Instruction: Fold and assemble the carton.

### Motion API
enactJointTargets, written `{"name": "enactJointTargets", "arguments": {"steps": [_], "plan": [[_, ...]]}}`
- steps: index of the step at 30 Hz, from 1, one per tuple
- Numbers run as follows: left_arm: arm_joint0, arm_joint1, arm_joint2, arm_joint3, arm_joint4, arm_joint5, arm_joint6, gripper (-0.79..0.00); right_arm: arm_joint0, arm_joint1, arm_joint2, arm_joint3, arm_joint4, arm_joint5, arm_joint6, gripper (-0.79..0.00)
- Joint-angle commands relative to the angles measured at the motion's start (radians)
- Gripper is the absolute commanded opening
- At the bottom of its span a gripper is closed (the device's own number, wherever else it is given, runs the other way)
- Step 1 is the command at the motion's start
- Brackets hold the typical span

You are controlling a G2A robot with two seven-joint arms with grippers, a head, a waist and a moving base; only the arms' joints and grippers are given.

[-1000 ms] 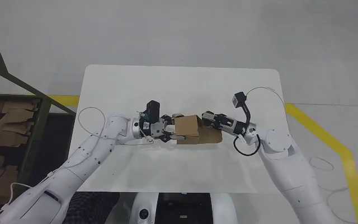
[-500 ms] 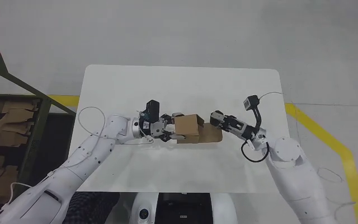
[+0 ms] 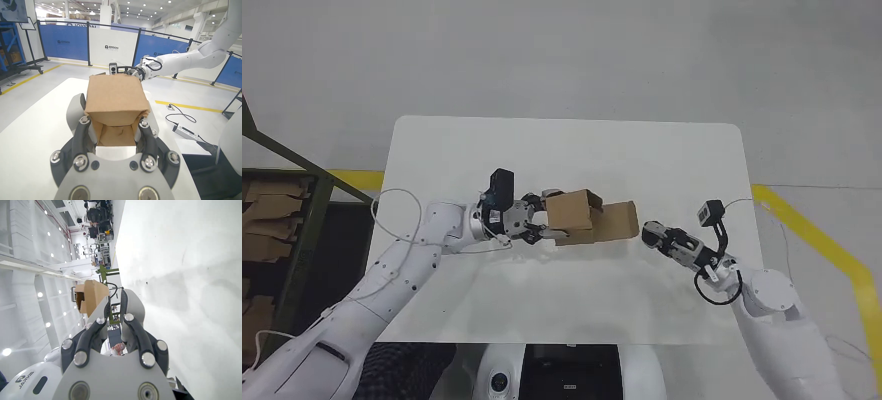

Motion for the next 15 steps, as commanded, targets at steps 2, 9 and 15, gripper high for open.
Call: {"name": "enactJointTargets", "arguments": {"steps": [2,9,15], "plan": [[0.006,-0.001,-0.008,-0.012,0.003,0.001,0.003,-0.339,0.042,-0.007,-0.04,0.037,0.028,-0.021,0.036,-0.671],[0.016,-0.008,-0.005,-0.025,0.01,-0.005,-0.015,-0.351,0.113,-0.023,-0.107,0.088,0.088,-0.072,0.09,-0.646],[0.006,-0.017,0.024,-0.006,0.012,-0.005,-0.053,-0.363,0.116,-0.025,-0.123,0.054,0.101,-0.094,0.126,-0.628]]}}
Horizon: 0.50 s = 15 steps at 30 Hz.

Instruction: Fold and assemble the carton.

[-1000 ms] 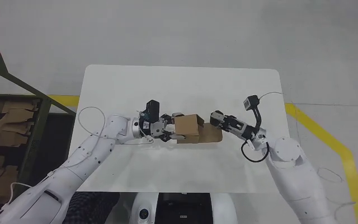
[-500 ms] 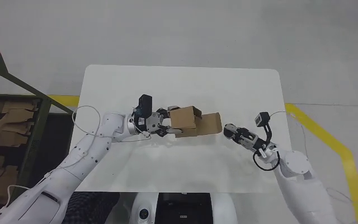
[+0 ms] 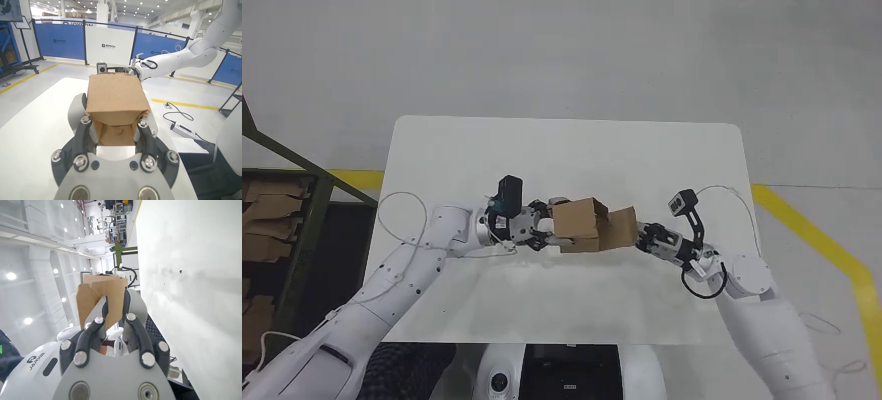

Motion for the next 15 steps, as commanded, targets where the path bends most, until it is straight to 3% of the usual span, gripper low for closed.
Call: {"name": "enactJointTargets", "arguments": {"steps": [1,15], "plan": [[-0.007,-0.003,0.009,0.004,0.007,0.0,-0.014,-0.36,-0.004,0.0,-0.003,-0.018,-0.005,-0.003,0.003,-0.631],[-0.011,-0.013,0.006,0.016,0.057,0.004,-0.033,-0.354,-0.045,0.01,0.011,-0.115,-0.076,0.01,-0.033,-0.622]]}}
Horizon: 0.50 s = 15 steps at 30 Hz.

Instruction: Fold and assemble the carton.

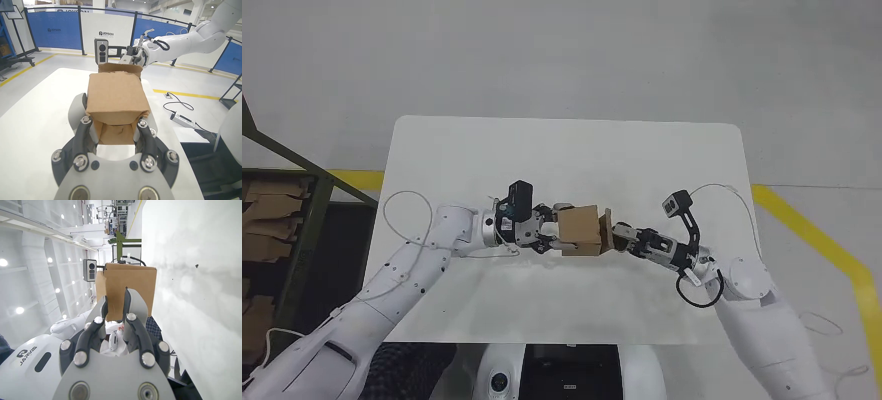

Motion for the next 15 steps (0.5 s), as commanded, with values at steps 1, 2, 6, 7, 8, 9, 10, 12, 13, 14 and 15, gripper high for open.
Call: {"name": "enactJointTargets", "arguments": {"steps": [1,2,6,7,8,9,10,12,13,14,15], "plan": [[0.001,-0.001,-0.003,0.001,0.004,0.0,0.0,-0.354,-0.004,0.002,0.006,-0.009,-0.005,0.002,-0.003,-0.622],[0.002,-0.001,-0.004,0.001,0.006,0.0,0.0,-0.354,-0.006,0.003,0.008,-0.015,-0.013,0.004,-0.003,-0.622],[0.006,-0.002,-0.009,-0.001,0.02,0.003,0.002,-0.345,-0.008,0.006,0.01,-0.036,-0.043,0.022,-0.009,-0.613],[0.007,-0.002,-0.011,-0.001,0.025,0.005,0.002,-0.342,-0.008,0.006,0.01,-0.041,-0.047,0.025,-0.011,-0.613],[0.008,-0.002,-0.012,-0.001,0.029,0.006,0.003,-0.342,-0.008,0.007,0.01,-0.045,-0.052,0.029,-0.012,-0.616],[0.009,-0.002,-0.014,0.0,0.031,0.007,0.003,-0.339,-0.008,0.008,0.011,-0.047,-0.058,0.033,-0.015,-0.619],[0.01,-0.003,-0.015,0.0,0.033,0.007,0.005,-0.339,-0.007,0.008,0.01,-0.051,-0.062,0.037,-0.017,-0.619],[0.012,-0.003,-0.018,0.002,0.035,0.009,0.007,-0.329,-0.004,0.009,0.007,-0.056,-0.075,0.045,-0.017,-0.625],[0.013,-0.003,-0.018,0.002,0.038,0.008,0.006,-0.332,-0.003,0.009,0.005,-0.057,-0.083,0.049,-0.019,-0.625],[0.013,-0.004,-0.019,0.003,0.039,0.008,0.006,-0.329,-0.001,0.009,0.003,-0.057,-0.087,0.053,-0.023,-0.628],[0.014,-0.004,-0.02,0.002,0.042,0.008,0.006,-0.326,0.001,0.009,0.001,-0.058,-0.091,0.055,-0.027,-0.631]]}}
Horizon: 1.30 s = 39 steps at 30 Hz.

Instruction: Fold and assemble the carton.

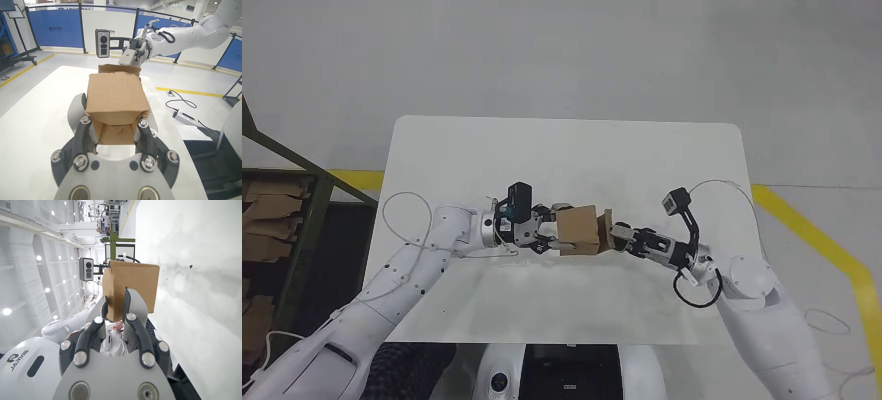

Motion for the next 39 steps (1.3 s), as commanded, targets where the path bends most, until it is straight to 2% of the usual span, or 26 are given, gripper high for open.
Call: {"name": "enactJointTargets", "arguments": {"steps": [1,39], "plan": [[0.001,-0.001,-0.002,-0.001,0.004,0.0,0.0,-0.326,0.003,0.0,-0.002,0.001,-0.007,0.004,-0.01,-0.631],[0.032,-0.01,-0.022,-0.021,0.063,0.006,0.006,-0.302,0.054,-0.001,-0.062,-0.005,-0.089,0.067,-0.073,-0.68]]}}
